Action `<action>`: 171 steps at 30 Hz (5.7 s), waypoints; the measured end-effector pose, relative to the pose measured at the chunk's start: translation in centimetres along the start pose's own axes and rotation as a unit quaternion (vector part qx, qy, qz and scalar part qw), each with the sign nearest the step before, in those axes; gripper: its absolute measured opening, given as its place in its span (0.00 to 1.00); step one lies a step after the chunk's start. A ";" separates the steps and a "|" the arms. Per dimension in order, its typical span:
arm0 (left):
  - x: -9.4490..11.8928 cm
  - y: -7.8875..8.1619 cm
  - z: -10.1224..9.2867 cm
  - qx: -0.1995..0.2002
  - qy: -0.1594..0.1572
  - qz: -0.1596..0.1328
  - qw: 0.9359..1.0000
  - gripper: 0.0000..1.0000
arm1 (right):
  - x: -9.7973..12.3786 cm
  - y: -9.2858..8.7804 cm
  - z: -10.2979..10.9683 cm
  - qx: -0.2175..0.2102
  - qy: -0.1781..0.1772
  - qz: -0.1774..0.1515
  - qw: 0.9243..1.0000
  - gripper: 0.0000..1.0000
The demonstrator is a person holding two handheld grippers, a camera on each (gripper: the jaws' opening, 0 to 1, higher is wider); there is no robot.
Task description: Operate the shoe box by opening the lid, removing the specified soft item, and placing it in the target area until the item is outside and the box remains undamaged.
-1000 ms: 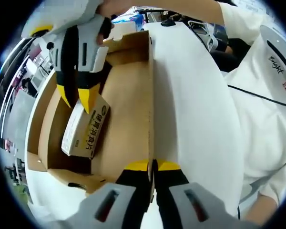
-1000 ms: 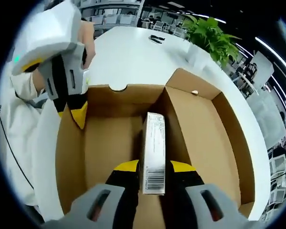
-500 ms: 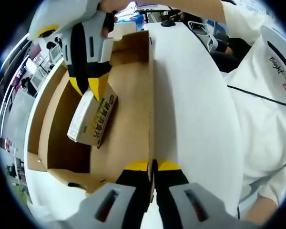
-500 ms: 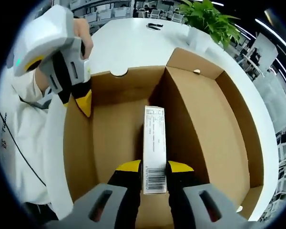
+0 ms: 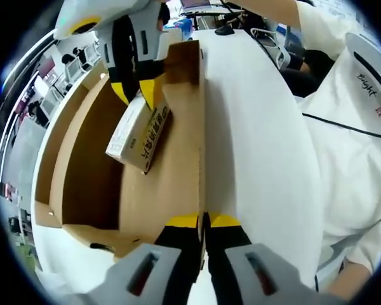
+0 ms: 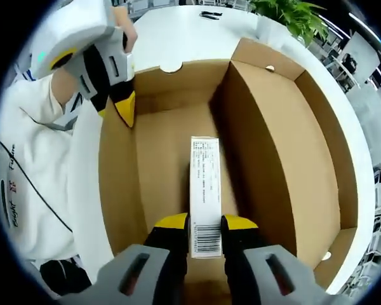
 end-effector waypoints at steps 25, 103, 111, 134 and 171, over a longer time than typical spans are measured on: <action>0.0 0.0 -0.1 0.001 -0.001 0.001 1.000 0.02 | -3.5 1.1 1.3 0.044 0.013 0.023 0.999 0.22; 0.1 -0.2 -0.1 0.005 -0.002 0.002 1.000 0.02 | 0.2 0.7 2.1 0.028 0.031 0.064 0.997 0.22; 0.0 -0.2 -0.1 0.006 -0.002 0.003 1.000 0.02 | 1.5 0.0 3.8 0.111 0.062 0.057 0.990 0.22; 0.1 -0.1 0.0 0.014 -0.011 0.006 1.000 0.01 | 4.9 -0.8 4.3 0.155 0.037 0.058 0.985 0.22; 0.1 -0.1 0.0 0.013 -0.008 0.004 1.000 0.01 | 8.6 -3.5 6.0 0.131 0.039 0.046 0.990 0.22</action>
Point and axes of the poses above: the point that each gripper's makers call its tool centre point, and the gripper's own axes: x roughly backward along the fingers, z roughly to its left, y roughly out of its top, the point moved 2 cm from there along x, roughly backward along the fingers, and after that the axes turned 5 degrees about x, right-handed, at the moved point
